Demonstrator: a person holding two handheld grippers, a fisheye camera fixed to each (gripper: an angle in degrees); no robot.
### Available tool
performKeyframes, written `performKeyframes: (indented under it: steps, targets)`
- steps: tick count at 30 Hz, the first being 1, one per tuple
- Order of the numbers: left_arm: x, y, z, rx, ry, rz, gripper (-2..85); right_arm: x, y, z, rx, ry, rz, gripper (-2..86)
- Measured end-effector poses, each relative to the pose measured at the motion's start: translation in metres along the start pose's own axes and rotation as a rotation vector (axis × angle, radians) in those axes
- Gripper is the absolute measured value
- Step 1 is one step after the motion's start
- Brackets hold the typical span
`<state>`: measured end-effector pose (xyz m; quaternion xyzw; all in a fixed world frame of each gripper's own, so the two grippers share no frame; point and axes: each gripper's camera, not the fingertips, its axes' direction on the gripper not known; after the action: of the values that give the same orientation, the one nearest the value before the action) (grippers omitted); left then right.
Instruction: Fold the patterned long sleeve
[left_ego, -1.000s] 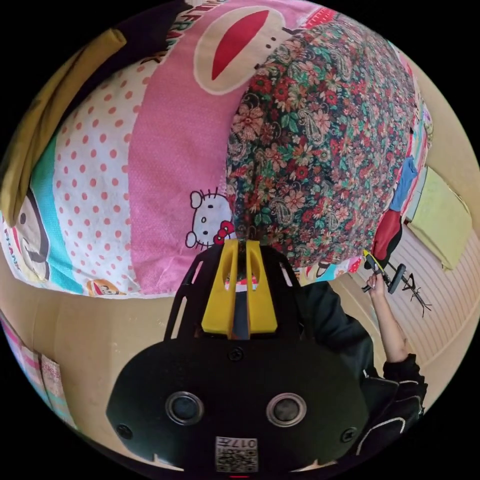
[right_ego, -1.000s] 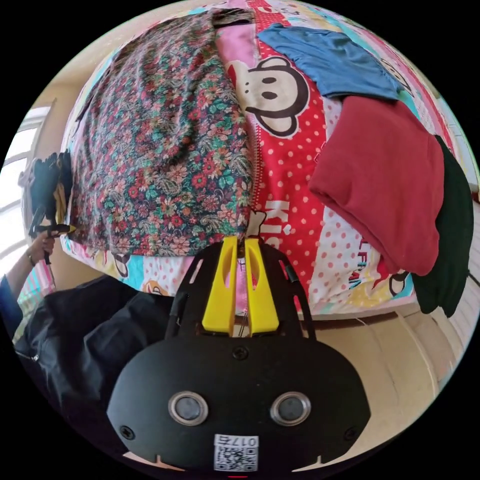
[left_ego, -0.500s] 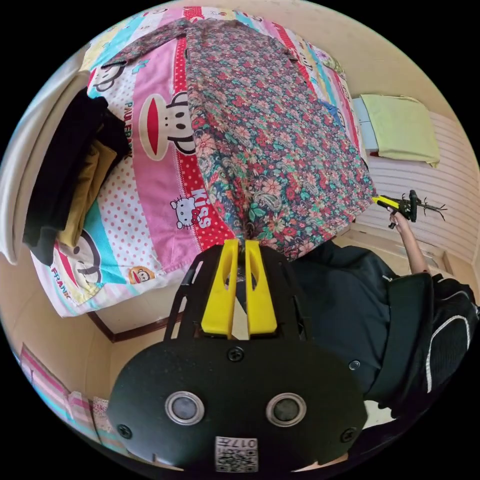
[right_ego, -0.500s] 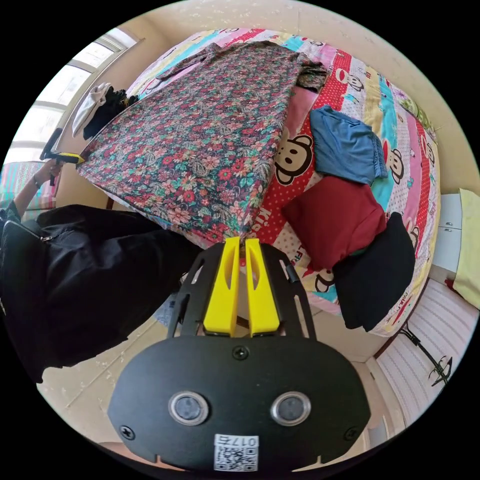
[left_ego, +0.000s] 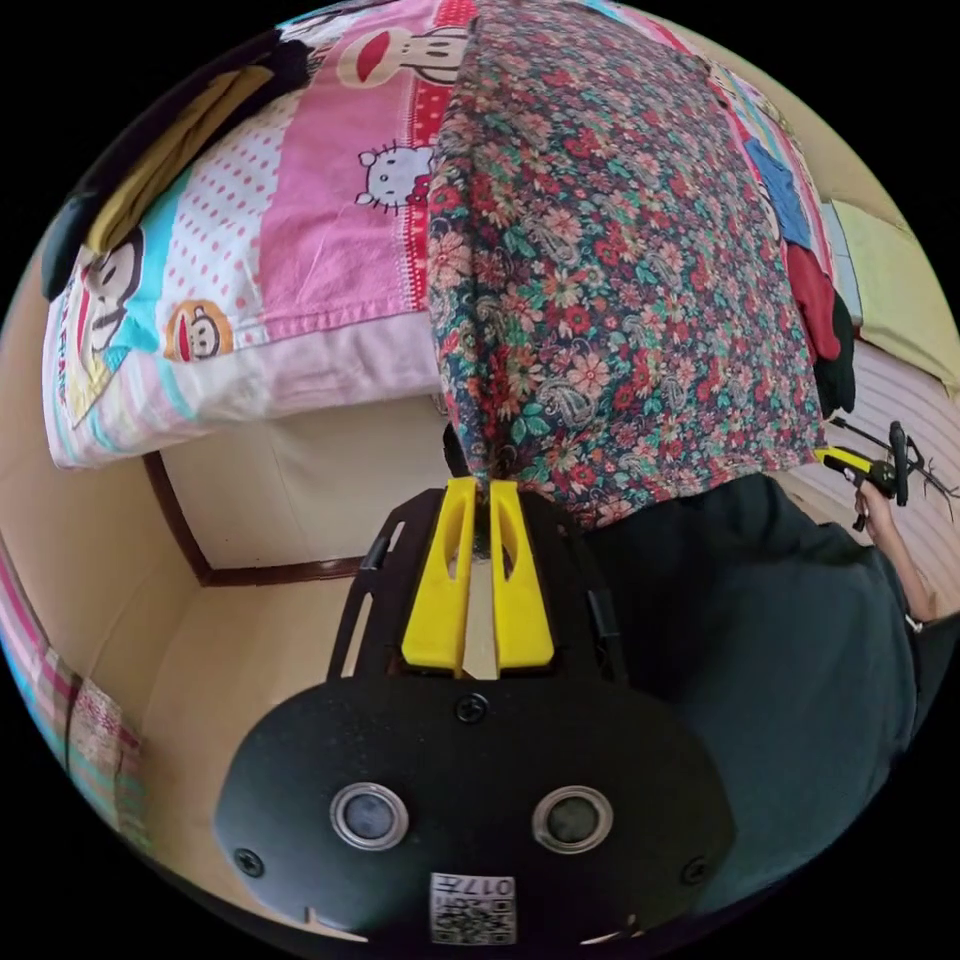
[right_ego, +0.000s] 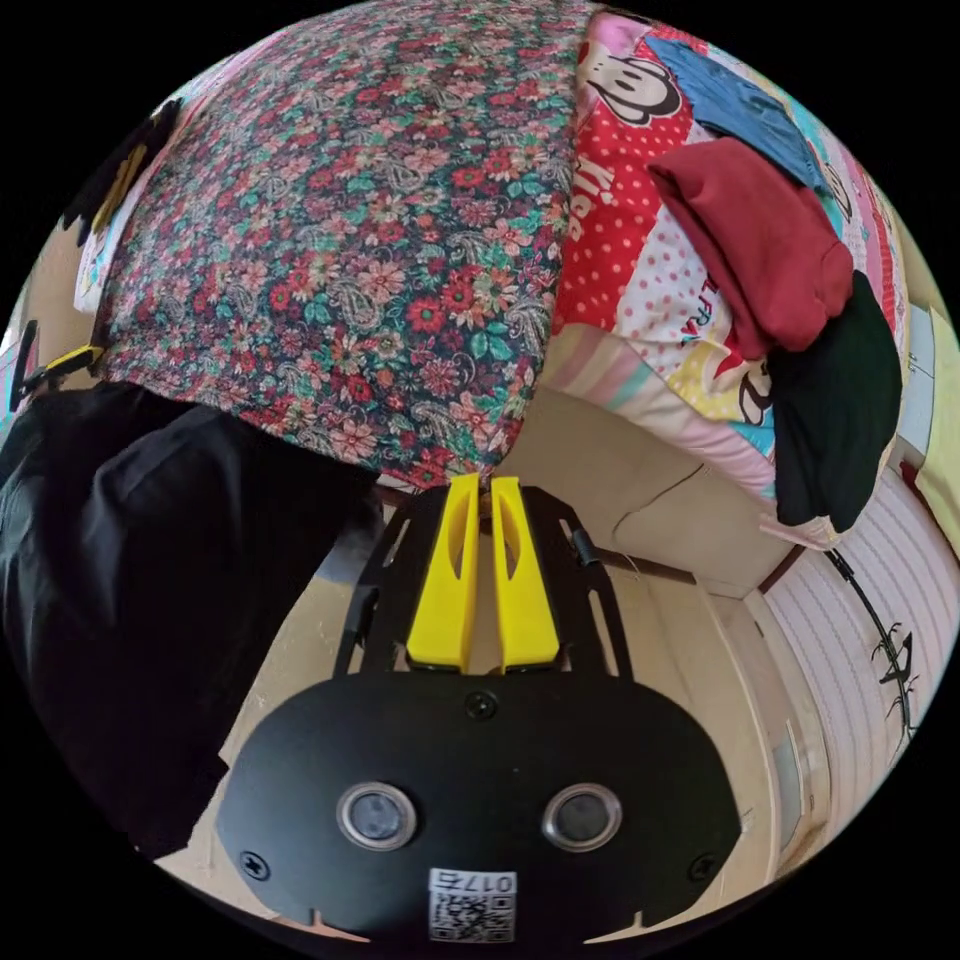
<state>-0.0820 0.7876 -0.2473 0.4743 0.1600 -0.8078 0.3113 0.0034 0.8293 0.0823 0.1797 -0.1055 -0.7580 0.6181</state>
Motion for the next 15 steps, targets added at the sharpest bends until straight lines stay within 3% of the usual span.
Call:
performKeyframes:
  steps: [5, 9, 15]
  targets:
    - [0.010, -0.020, 0.028, -0.048, -0.042, -0.012, 3.3, -0.014, -0.025, 0.018, -0.109, -0.030, 0.123, 5.1]
    - [0.006, -0.016, 0.024, -0.026, 0.016, 0.005, 3.9, -0.030, -0.012, 0.019, -0.161, 0.033, 0.063, 6.3]
    - [-0.034, 0.024, 0.017, 0.090, 0.226, -0.140, 2.8, -0.029, 0.034, 0.020, -0.210, 0.017, 0.081, 6.6]
